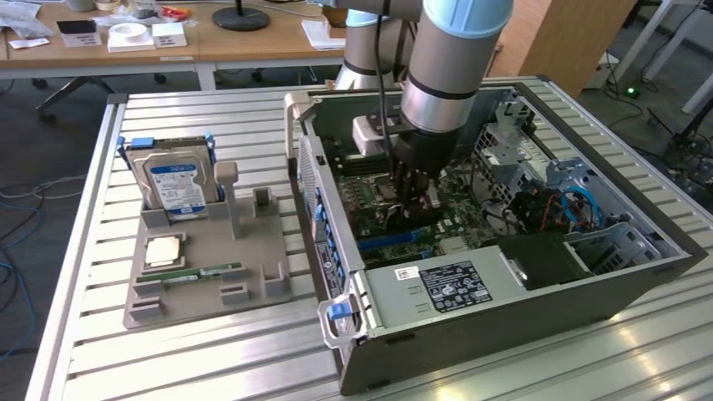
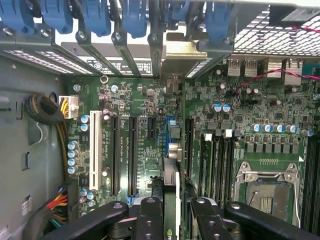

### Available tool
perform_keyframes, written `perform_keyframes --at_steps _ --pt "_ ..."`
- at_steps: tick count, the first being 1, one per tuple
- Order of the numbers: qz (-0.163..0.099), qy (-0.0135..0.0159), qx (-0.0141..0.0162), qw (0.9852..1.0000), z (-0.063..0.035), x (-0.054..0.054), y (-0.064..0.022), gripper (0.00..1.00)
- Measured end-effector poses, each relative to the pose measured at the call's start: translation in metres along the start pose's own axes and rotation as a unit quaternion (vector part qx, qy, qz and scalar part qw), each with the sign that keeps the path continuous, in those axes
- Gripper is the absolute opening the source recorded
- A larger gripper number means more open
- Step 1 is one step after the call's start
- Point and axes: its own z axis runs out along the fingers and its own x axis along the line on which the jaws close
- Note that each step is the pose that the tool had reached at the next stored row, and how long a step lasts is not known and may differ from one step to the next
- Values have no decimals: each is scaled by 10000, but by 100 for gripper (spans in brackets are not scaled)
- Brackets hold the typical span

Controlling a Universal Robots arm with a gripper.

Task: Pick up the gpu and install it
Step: 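Insert the gpu into the slot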

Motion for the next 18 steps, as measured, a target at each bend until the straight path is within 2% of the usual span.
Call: perform_keyframes --at_steps 18 --pt "0 1 0 10000 8 0 91 26"
